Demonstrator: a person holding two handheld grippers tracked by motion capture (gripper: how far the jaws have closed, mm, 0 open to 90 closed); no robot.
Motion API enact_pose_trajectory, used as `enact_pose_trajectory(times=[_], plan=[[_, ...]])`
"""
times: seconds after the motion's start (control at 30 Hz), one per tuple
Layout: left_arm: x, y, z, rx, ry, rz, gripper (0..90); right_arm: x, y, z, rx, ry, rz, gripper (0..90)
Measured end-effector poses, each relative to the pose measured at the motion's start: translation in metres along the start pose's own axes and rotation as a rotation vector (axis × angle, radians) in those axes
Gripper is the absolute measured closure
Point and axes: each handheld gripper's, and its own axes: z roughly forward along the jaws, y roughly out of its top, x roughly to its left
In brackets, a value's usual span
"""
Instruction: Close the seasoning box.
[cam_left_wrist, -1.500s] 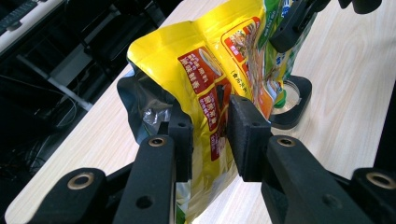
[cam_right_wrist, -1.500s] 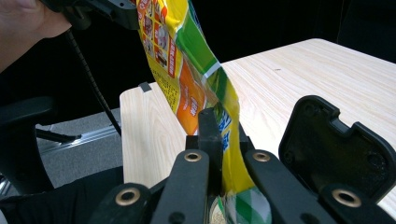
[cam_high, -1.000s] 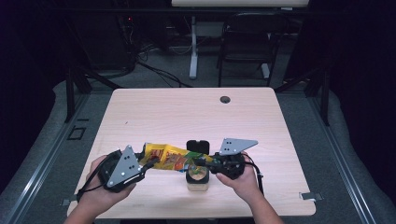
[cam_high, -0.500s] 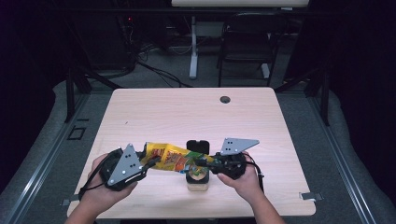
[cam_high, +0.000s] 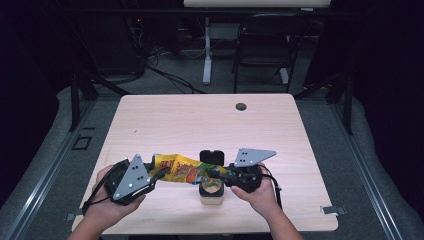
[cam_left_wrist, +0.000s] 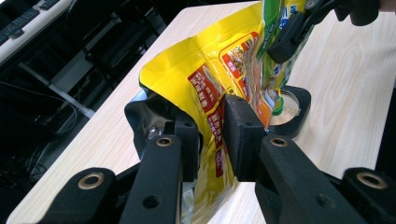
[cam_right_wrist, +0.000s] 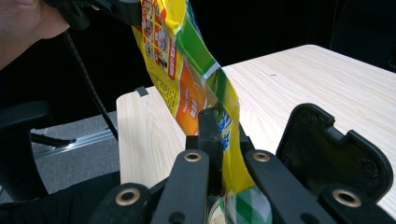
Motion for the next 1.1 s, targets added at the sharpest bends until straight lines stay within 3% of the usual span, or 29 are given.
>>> enact_pose_trajectory(times=[0.33,1.1], plan=[[-0.0007,0.0028,0.0007,0.009,-0.006,0.018,80.0,-0.0024,-0.0010,-0.0001,-0.012,-0.014,0.004,89.8],[-0.0024,0.0040,0.0028,0.011,-0.023,0.023,82.6,-0.0064,-0.0037,-0.0021,0.006,0.017,0.014,89.8]])
